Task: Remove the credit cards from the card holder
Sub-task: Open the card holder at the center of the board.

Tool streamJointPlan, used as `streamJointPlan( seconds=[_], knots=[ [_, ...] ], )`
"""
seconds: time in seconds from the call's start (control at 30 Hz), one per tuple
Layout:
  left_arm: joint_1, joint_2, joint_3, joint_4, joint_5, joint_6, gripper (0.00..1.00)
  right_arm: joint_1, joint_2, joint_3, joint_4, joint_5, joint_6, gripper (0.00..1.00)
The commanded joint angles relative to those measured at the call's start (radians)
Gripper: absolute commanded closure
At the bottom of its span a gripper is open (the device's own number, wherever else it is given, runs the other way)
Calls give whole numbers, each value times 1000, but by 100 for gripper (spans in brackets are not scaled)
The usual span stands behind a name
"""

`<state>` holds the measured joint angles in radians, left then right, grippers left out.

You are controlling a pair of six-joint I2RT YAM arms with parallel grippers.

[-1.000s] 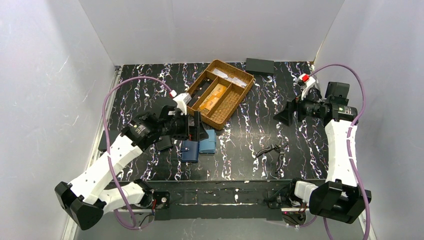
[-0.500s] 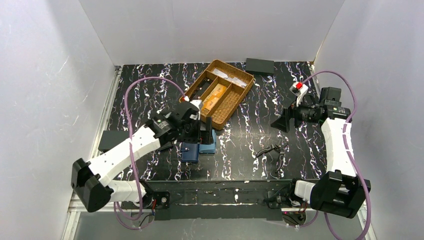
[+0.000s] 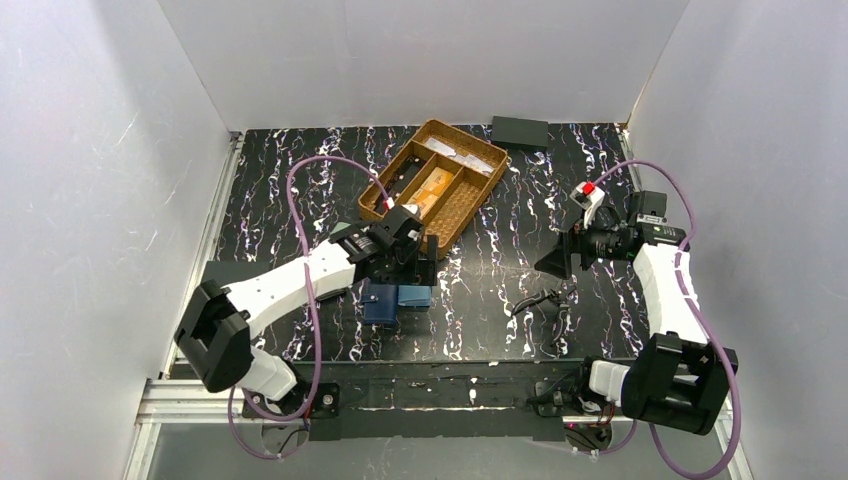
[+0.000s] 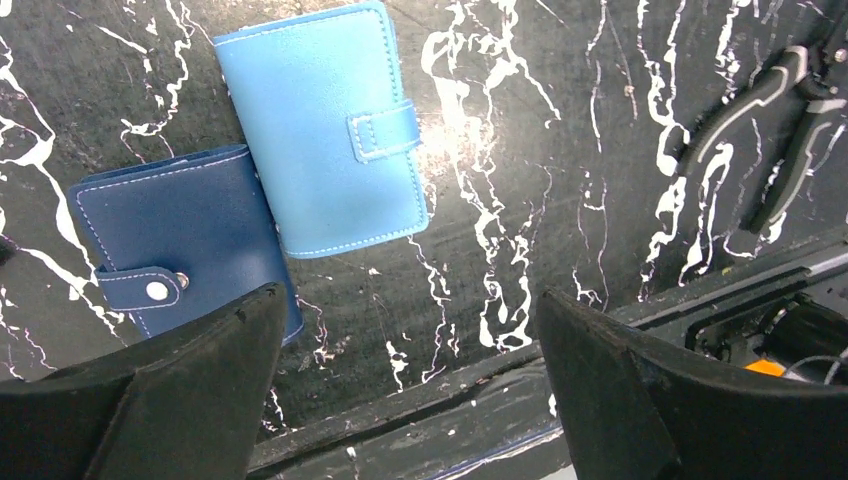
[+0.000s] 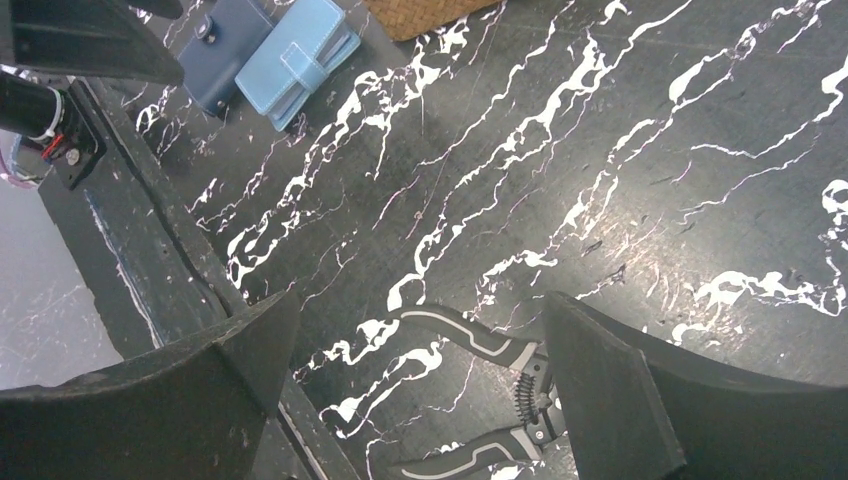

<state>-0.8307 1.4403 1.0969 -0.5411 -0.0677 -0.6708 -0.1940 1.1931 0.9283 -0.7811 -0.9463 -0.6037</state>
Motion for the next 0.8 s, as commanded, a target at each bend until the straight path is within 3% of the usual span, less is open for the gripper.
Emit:
streamJointPlan(
  seconds=[0.0, 0.23, 0.4, 0.77],
  knots=[
    [-1, 72, 63, -38, -58, 1, 7, 5, -29, -34, 75, -31, 4, 0],
    [-121, 243, 223, -298, -309, -30, 9, 5, -51, -75, 138, -29, 44, 0],
    [-184, 344, 297, -337, -391, -22, 14, 5, -53, -82, 148, -28, 51, 0],
    [-213, 547, 411, -381, -531, 16, 22, 5, -80, -105, 166, -19, 66, 0]
  ],
)
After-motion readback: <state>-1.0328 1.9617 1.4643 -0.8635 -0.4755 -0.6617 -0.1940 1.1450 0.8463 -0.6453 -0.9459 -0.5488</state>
